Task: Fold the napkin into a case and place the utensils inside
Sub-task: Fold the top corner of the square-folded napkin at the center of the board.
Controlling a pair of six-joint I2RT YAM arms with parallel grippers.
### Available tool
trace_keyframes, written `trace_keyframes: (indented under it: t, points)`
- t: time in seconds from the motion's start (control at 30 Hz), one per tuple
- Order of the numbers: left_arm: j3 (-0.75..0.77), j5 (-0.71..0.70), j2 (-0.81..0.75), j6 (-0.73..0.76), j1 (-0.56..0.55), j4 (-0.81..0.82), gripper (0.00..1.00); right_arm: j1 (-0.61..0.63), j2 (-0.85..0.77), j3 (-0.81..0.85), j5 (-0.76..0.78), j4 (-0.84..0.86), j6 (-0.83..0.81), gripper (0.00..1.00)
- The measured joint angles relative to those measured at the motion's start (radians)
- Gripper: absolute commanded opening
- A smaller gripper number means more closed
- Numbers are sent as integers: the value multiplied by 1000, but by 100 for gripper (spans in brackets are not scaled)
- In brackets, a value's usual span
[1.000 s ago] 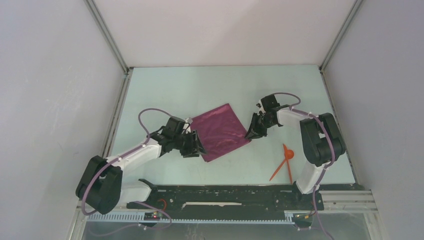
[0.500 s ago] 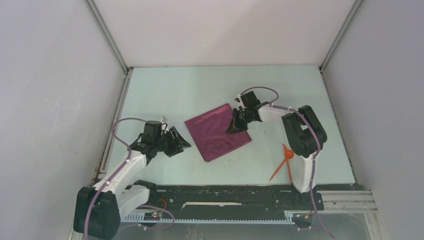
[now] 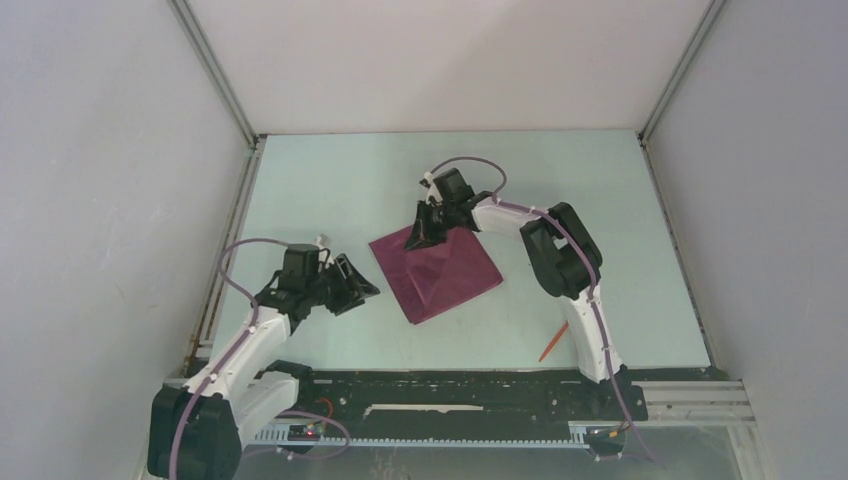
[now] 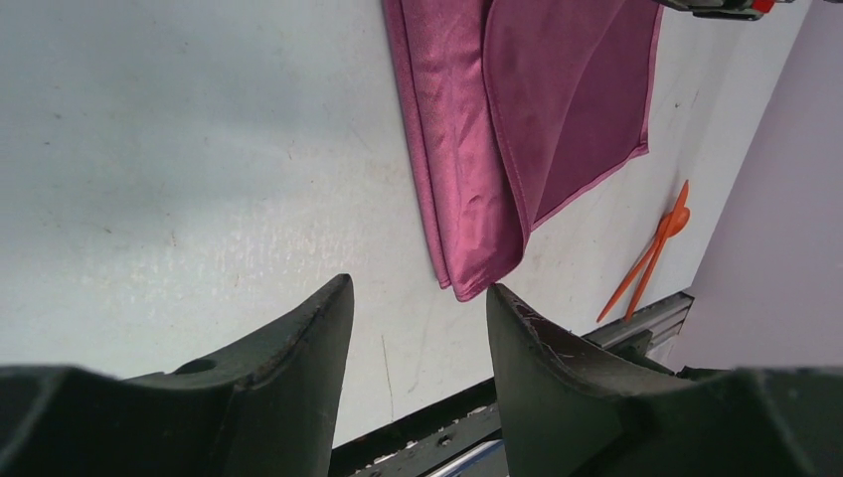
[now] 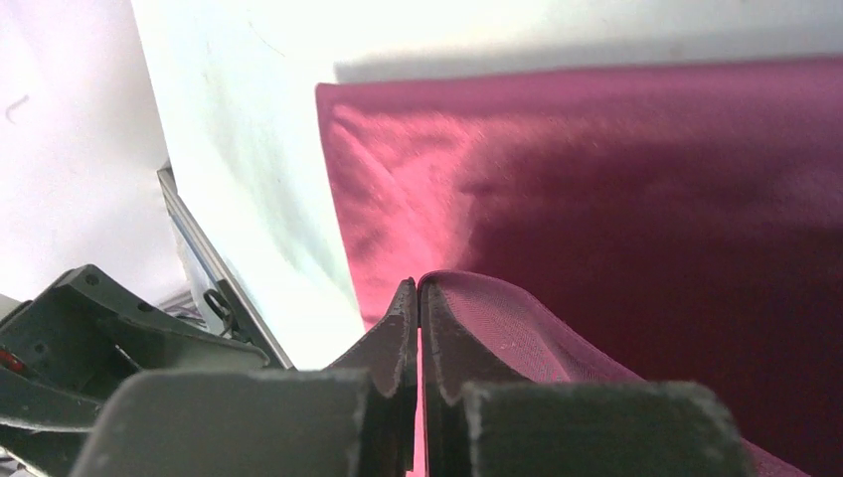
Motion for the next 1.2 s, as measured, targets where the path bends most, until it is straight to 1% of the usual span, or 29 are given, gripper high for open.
trace_keyframes:
  t: [0.3, 0.47, 0.8, 1.03, 1.2]
  points:
    - [-21, -5, -50, 3, 51, -34, 58, 37, 121, 161, -25, -3, 28, 0]
    - [-26, -10, -72, 3, 64, -53, 59, 43, 153, 216, -35, -12, 31, 0]
    - [-26, -13, -76, 3, 72, -67, 59, 47, 198, 298, -41, -21, 38, 0]
    - [-26, -13, -76, 3, 74, -68, 59, 55, 234, 363, -52, -63, 37, 0]
    - [-26, -13, -76, 3, 74, -68, 59, 61, 240, 382, -58, -65, 37, 0]
